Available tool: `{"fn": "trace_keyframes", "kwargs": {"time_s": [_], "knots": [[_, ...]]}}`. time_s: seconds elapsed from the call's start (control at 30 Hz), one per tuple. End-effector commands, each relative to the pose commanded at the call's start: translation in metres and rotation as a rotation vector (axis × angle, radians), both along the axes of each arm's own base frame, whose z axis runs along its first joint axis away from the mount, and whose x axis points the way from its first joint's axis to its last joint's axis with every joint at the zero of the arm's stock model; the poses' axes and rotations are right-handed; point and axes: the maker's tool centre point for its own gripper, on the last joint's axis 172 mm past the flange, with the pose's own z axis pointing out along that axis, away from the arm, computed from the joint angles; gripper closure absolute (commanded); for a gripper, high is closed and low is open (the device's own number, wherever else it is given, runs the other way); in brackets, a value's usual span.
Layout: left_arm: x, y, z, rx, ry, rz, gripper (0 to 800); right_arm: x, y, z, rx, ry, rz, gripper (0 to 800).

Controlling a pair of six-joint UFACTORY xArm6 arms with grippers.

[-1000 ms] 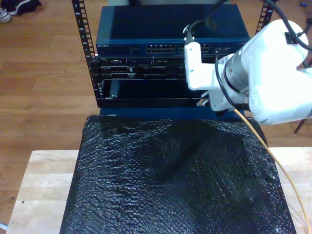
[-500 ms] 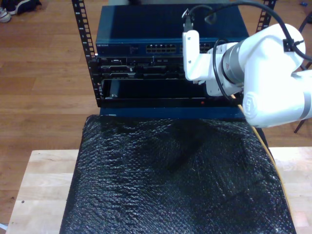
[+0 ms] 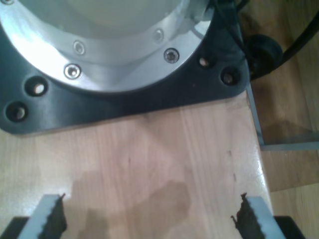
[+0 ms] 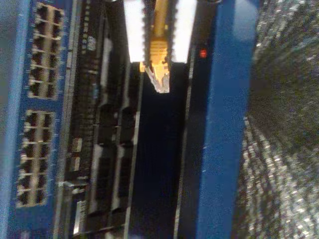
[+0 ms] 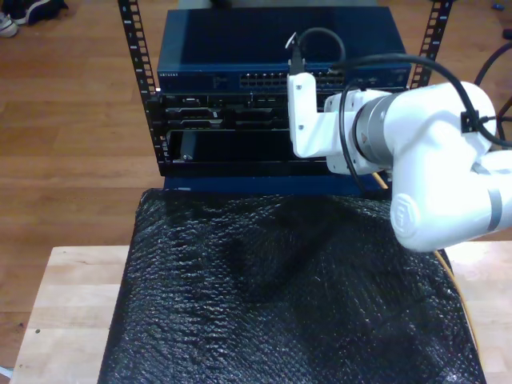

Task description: Grab the cable and plug it in

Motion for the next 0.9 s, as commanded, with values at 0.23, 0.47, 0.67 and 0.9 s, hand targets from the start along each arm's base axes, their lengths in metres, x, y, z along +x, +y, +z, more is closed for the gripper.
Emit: {"fn": "trace_keyframes", "kwargs": {"time_s": [0.23,0.47,0.67,0.9], "knots": [[0.0,0.0,0.0,0.0,0.0,0.0,0,-0.004,0.009,0.001,-0.058,-0.075,0.066,800],[0.0,0.0,0.0,0.0,0.0,0.0,0,-0.007,0.019,0.006,-0.101,-0.138,0.126,800],[0.0,0.0,0.0,0.0,0.0,0.0,0,-0.011,0.018,-0.005,-0.114,-0.134,0.137,800],[0.0,0.0,0.0,0.0,0.0,0.0,0,-0.009,0.012,0.007,-0.079,-0.204,0.123,800]]}}
